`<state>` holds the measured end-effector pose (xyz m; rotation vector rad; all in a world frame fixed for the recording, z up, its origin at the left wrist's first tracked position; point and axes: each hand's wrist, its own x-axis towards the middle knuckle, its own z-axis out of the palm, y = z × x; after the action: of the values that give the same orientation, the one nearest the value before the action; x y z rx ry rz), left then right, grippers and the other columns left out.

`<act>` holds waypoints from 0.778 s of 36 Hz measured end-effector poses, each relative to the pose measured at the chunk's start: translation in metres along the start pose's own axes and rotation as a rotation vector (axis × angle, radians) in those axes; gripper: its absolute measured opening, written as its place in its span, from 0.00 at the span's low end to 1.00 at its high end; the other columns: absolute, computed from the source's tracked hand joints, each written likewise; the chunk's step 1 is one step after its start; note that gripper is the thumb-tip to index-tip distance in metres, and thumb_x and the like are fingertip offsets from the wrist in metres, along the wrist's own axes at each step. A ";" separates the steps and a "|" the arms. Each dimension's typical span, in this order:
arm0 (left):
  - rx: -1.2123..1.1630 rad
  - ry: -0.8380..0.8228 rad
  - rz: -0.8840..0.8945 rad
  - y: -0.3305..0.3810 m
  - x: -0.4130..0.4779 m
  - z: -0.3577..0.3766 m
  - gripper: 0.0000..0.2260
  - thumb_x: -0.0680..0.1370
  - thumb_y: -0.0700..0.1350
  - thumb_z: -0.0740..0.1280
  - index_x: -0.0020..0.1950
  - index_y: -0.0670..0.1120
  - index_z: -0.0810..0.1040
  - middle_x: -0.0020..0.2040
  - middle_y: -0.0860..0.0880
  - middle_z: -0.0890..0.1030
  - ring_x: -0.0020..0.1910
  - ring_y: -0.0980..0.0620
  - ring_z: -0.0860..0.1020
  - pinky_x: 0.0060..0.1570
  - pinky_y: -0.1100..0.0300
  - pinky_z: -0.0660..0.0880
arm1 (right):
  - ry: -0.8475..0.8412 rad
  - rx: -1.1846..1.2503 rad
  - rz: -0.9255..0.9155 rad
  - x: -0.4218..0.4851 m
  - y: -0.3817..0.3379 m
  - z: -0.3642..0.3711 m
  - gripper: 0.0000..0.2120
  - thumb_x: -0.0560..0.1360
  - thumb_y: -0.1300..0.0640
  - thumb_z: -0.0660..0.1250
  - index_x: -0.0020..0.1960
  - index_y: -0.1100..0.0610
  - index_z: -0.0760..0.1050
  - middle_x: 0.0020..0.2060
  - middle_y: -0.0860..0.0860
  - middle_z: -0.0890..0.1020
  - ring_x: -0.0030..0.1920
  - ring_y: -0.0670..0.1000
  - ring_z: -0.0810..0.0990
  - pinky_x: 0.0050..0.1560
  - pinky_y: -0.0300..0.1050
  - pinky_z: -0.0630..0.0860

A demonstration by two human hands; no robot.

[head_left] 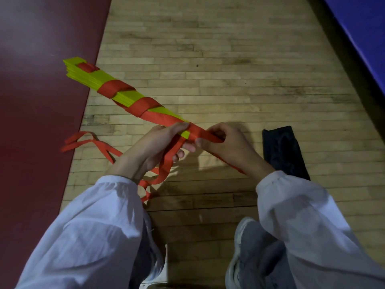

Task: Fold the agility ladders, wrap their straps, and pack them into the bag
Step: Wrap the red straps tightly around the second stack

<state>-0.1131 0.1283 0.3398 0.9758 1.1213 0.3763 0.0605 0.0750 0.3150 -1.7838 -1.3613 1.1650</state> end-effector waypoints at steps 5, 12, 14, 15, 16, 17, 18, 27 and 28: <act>0.018 -0.047 -0.020 0.000 -0.002 0.000 0.13 0.81 0.48 0.60 0.49 0.41 0.79 0.34 0.44 0.81 0.23 0.54 0.72 0.22 0.65 0.69 | -0.067 0.031 0.052 0.001 -0.003 -0.011 0.18 0.75 0.37 0.61 0.52 0.50 0.76 0.44 0.43 0.79 0.47 0.44 0.79 0.45 0.39 0.74; 0.031 -0.119 0.024 0.005 -0.009 0.008 0.12 0.81 0.46 0.59 0.47 0.40 0.78 0.32 0.44 0.81 0.23 0.53 0.72 0.22 0.64 0.67 | -0.155 0.199 0.192 0.004 0.003 -0.018 0.17 0.70 0.39 0.69 0.46 0.52 0.82 0.37 0.48 0.85 0.41 0.48 0.84 0.41 0.42 0.76; 0.031 -0.126 0.027 0.006 -0.009 0.008 0.12 0.81 0.46 0.59 0.49 0.40 0.78 0.32 0.44 0.81 0.23 0.53 0.73 0.22 0.64 0.68 | -0.157 0.211 0.191 0.003 0.001 -0.019 0.16 0.71 0.40 0.69 0.45 0.52 0.82 0.35 0.46 0.85 0.38 0.46 0.84 0.38 0.39 0.76; 0.029 -0.128 0.023 0.006 -0.009 0.008 0.12 0.81 0.46 0.59 0.49 0.40 0.78 0.33 0.44 0.81 0.23 0.53 0.73 0.22 0.64 0.69 | -0.152 0.216 0.188 0.003 0.001 -0.019 0.16 0.71 0.40 0.69 0.46 0.53 0.82 0.36 0.47 0.85 0.39 0.46 0.84 0.38 0.39 0.76; 0.024 -0.131 0.017 0.006 -0.009 0.008 0.12 0.81 0.47 0.59 0.49 0.40 0.78 0.33 0.44 0.82 0.23 0.53 0.74 0.23 0.64 0.69 | -0.147 0.215 0.186 0.003 0.000 -0.019 0.16 0.71 0.41 0.69 0.46 0.53 0.82 0.37 0.48 0.85 0.39 0.46 0.84 0.38 0.39 0.76; 0.019 -0.133 0.010 0.006 -0.009 0.008 0.12 0.81 0.47 0.59 0.49 0.40 0.78 0.34 0.44 0.82 0.24 0.53 0.74 0.23 0.65 0.70 | -0.142 0.210 0.180 0.003 0.000 -0.019 0.16 0.72 0.41 0.69 0.47 0.53 0.82 0.38 0.48 0.85 0.40 0.47 0.83 0.38 0.39 0.76; 0.015 -0.135 0.001 0.006 -0.009 0.008 0.12 0.81 0.47 0.59 0.49 0.40 0.78 0.35 0.44 0.82 0.24 0.53 0.74 0.23 0.65 0.70 | -0.136 0.208 0.171 0.003 -0.001 -0.018 0.15 0.72 0.42 0.69 0.46 0.53 0.82 0.38 0.48 0.85 0.40 0.46 0.83 0.38 0.38 0.76; -0.003 -0.183 -0.123 0.007 -0.006 0.004 0.19 0.80 0.52 0.61 0.57 0.37 0.78 0.42 0.42 0.84 0.28 0.51 0.79 0.27 0.64 0.78 | -0.040 0.171 0.078 0.001 -0.002 -0.018 0.12 0.74 0.44 0.69 0.50 0.52 0.82 0.42 0.46 0.84 0.40 0.41 0.81 0.38 0.33 0.74; 0.001 -0.183 -0.131 0.007 -0.005 0.003 0.20 0.79 0.53 0.61 0.59 0.36 0.77 0.43 0.42 0.84 0.29 0.51 0.79 0.28 0.64 0.78 | -0.033 0.165 0.063 0.001 -0.003 -0.018 0.11 0.74 0.45 0.69 0.49 0.51 0.82 0.41 0.45 0.83 0.39 0.39 0.81 0.37 0.31 0.74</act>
<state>-0.1115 0.1270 0.3488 0.9134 1.0129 0.1768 0.0753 0.0774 0.3250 -1.7071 -1.1976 1.3067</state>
